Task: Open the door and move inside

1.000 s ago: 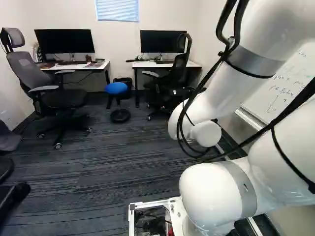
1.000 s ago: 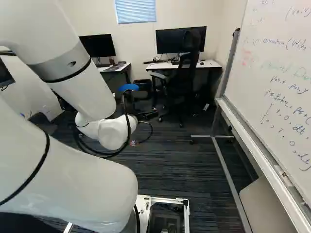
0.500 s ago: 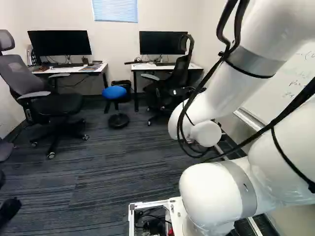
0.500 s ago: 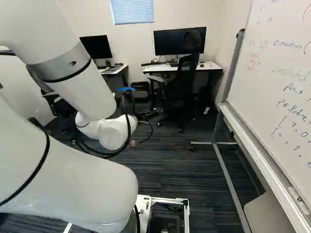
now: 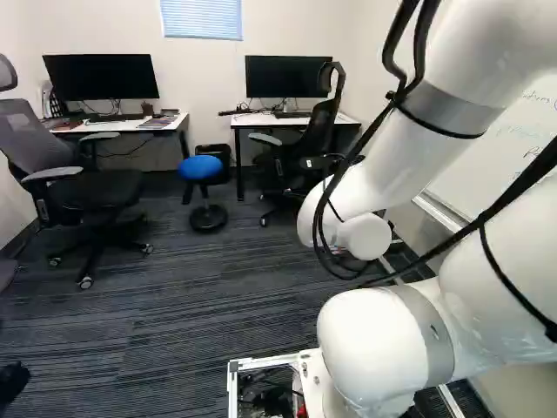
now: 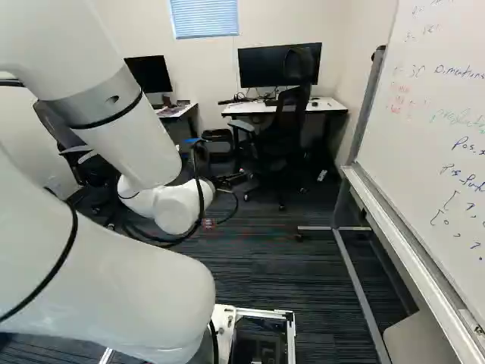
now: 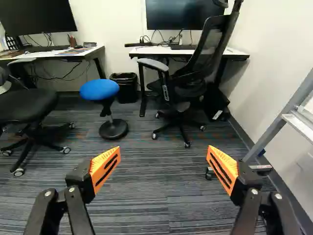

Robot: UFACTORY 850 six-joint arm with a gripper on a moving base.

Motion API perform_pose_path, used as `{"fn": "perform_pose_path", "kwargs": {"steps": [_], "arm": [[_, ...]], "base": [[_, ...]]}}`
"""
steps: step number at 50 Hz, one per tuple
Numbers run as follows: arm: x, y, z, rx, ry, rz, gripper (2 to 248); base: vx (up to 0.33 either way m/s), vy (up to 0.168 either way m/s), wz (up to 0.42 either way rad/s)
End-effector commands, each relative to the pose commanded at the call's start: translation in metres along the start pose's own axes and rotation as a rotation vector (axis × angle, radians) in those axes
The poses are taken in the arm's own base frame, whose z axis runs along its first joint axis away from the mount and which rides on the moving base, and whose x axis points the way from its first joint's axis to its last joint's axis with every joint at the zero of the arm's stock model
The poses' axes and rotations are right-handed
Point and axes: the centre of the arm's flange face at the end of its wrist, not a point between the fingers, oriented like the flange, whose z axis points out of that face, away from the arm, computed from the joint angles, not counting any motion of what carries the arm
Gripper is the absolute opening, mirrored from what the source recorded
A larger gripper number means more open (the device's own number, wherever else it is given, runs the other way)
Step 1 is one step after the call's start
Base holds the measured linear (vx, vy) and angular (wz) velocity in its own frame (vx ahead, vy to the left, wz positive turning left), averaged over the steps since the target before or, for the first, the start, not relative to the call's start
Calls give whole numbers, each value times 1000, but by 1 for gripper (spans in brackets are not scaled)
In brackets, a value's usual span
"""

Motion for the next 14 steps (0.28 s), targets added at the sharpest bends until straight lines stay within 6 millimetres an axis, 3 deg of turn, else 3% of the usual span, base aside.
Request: {"fn": "perform_pose_path", "kwargs": {"steps": [14], "arm": [[0,0,0,0,0,0,247]], "base": [[0,0,0]]}}
